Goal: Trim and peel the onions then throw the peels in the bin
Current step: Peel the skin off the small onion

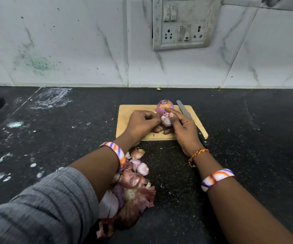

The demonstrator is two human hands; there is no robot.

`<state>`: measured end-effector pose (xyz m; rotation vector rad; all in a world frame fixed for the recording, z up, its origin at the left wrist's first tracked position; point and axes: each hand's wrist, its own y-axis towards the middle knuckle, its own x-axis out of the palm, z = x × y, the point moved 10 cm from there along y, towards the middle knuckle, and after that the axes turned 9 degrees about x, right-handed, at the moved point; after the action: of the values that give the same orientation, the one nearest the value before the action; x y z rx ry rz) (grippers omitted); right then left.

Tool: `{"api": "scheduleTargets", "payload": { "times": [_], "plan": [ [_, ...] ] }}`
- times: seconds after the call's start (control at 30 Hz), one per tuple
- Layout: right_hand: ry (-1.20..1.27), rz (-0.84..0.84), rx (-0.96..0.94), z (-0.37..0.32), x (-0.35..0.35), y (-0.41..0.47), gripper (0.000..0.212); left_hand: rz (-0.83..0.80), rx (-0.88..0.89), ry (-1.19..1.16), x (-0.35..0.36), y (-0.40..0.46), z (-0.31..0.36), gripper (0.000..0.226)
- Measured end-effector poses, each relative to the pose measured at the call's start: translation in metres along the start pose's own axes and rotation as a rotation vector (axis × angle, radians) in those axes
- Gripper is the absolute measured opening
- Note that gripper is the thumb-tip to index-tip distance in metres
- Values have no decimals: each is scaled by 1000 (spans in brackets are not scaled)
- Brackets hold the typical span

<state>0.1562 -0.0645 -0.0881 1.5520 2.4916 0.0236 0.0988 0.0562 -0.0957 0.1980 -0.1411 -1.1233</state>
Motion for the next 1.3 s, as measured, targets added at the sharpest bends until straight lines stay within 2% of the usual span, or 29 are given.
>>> {"api": "scheduleTargets", "payload": {
  "times": [0.37, 0.6, 0.87, 1.3],
  "plan": [
    [-22, -31, -11, -3, 4, -2, 27, -15, 46, 87, 0, -2, 5, 20],
    [-24, -19, -48, -5, 3, -3, 27, 27, 18, 0, -2, -1, 3, 16],
    [-32, -64, -70, -9, 7, -4, 27, 23, 8, 53, -2, -1, 2, 18],
    [-19, 23, -41, -6, 0, -3, 23, 62, 45, 12, -6, -1, 5, 18]
  ]
}}
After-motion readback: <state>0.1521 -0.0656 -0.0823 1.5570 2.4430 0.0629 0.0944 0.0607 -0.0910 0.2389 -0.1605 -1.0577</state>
